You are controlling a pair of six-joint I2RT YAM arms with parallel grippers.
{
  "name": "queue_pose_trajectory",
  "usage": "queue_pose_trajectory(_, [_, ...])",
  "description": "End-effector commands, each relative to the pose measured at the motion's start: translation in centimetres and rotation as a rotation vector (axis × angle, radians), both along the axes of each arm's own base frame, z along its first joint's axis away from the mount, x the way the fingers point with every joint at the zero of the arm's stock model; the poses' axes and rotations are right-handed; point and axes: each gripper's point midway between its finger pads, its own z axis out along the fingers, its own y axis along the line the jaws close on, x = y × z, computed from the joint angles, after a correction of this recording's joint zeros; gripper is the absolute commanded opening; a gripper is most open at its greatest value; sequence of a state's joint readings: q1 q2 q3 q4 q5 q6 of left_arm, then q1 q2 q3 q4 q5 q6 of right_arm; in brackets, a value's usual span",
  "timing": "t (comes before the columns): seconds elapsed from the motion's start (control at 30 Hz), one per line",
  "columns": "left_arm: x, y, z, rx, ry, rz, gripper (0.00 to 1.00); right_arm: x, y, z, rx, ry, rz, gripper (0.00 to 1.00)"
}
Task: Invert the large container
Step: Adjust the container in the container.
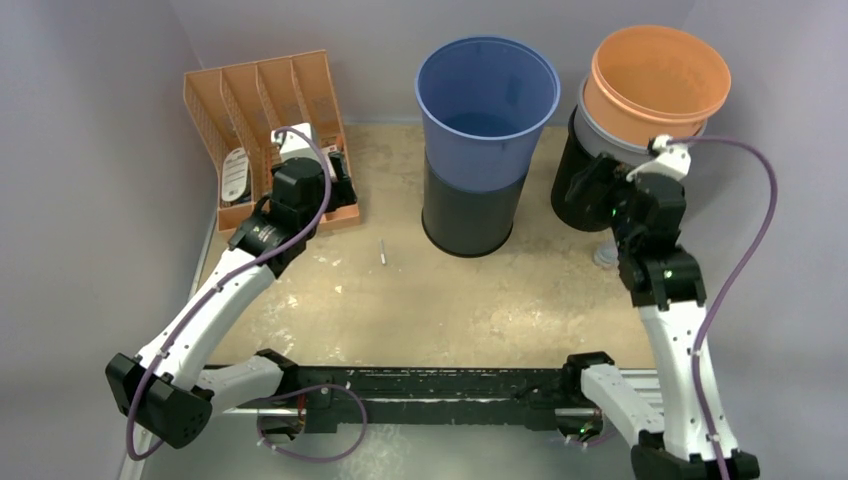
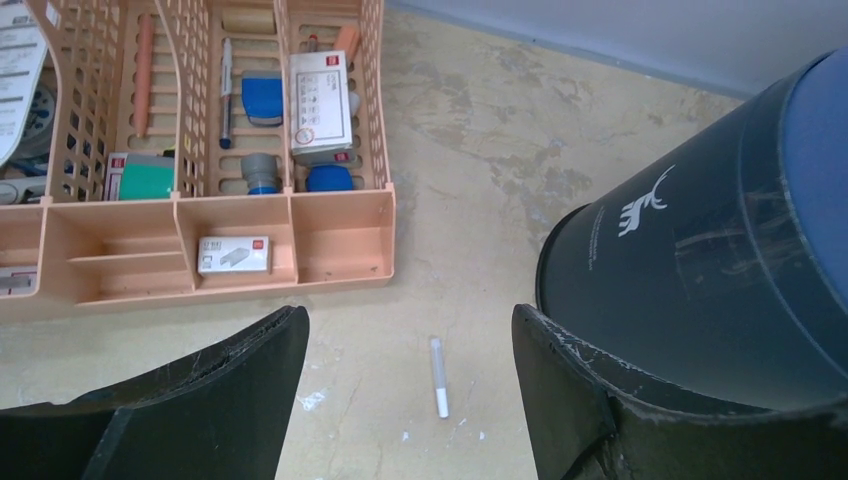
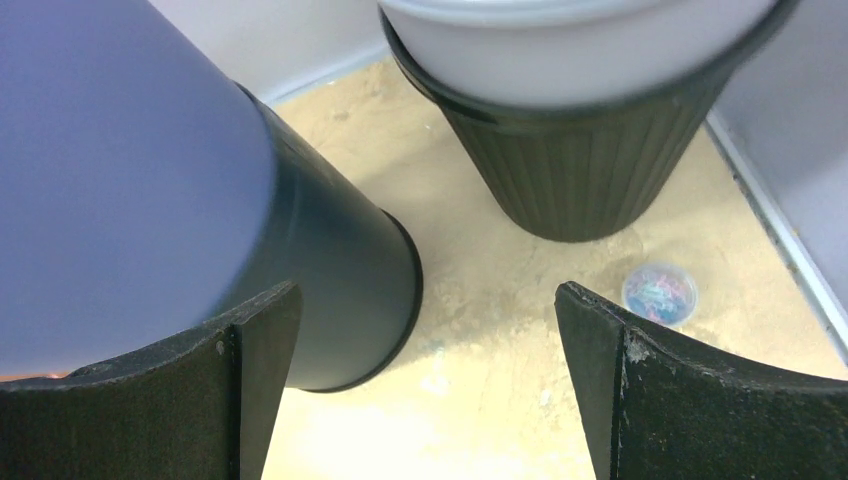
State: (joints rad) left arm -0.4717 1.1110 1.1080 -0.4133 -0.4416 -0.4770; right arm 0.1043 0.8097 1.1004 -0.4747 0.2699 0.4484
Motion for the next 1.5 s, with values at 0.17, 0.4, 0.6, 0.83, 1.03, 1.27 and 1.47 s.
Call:
queue_pose_trajectory(0.17, [0.1, -0.7, 8.3, -0.088, -0.154, -0.028, 0.75, -0.2, 1.4, 11.1, -0.094, -0.084, 0.141, 1.0])
queue_pose_trajectory(0.4, [0.2, -1.6, 8.7, -0.128, -0.148, -0.058, 0.75, 1.4, 3.2, 17.7, -0.045, -0.139, 0.22, 0.98])
queue_pose_trajectory(0.6, [0.0, -1.6, 8.2, -0.139, -0.139, -0.06, 0.75, 5.5, 6.1, 19.9, 0.074, -0.139, 0.312, 0.93])
queue_pose_trajectory(0.83, [-0.5, -1.2, 7.3, -0.133, -0.13, -0.049, 0.75, 9.2, 7.8, 18.5, 0.123, -0.116, 0.369, 0.89])
queue_pose_trajectory(1.03, [-0.5, -1.1, 6.4, -0.126, -0.12, -0.045, 0.75, 12.2, 8.6, 15.9, 0.141, -0.055, 0.39, 0.84])
queue_pose_trajectory(1.27, [-1.0, -0.8, 5.4, -0.117, -0.104, -0.041, 0.75, 14.0, 9.1, 13.4, 0.148, 0.009, 0.4, 0.77])
queue_pose_trajectory(1.47, [-1.4, -0.6, 4.7, -0.112, -0.093, -0.038, 0.75, 14.7, 9.0, 12.6, 0.147, 0.031, 0.386, 0.63])
